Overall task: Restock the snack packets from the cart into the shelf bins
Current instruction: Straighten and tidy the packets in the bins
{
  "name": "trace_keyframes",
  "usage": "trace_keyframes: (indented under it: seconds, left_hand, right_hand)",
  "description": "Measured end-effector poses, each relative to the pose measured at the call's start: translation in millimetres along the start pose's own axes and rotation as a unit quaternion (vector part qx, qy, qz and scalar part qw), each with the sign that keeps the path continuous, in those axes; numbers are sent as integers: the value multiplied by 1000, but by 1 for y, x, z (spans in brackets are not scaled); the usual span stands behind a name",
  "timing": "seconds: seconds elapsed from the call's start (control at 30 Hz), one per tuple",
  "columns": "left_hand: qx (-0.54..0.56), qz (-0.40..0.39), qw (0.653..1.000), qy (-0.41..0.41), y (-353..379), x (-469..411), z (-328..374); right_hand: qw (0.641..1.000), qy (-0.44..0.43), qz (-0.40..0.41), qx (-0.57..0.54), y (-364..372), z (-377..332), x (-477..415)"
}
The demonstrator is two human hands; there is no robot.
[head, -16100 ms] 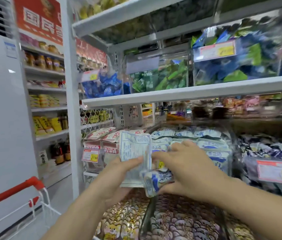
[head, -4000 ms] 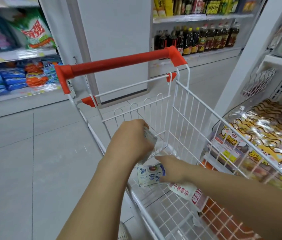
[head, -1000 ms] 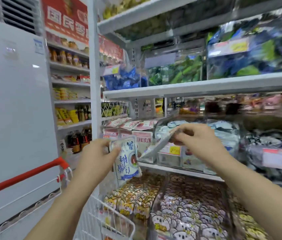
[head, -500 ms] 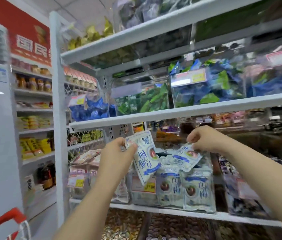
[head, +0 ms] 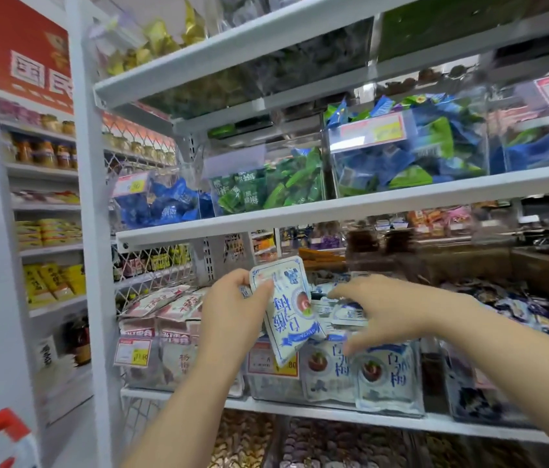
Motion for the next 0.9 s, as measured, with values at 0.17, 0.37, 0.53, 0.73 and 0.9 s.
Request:
trace_keyframes:
  seconds: [0.17, 0.37, 0.53, 0.73, 0.9]
  left_hand:
    - [-17, 30, 999, -4, -9, 3, -9]
    - [-4, 23, 1000, -5, -15, 7, -15]
    - [-8, 33, 999, -11, -18, 11, -13]
    - [-7, 36, 999, -19, -20, 14, -7]
    - [-5, 34, 999, -4, -19, 15, -8]
  right_hand:
    - [997, -56, 41, 25, 9, -5, 11]
    - [981, -113, 154, 20, 15, -11, 35]
    - [934, -214, 268, 99, 14, -12, 47]
    - [873, -221, 434, -15, 5, 11, 29]
    - [869, -169, 439, -152, 15, 22, 20]
Point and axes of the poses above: each hand's wrist, its own x-axis away from the middle knuckle, its own y-axis out of the palm, z = x × y, the point moved 1 cm from there along -x, towards the middle knuckle, and after that the axes turned 9 degrees about z, right-handed, at the moved point
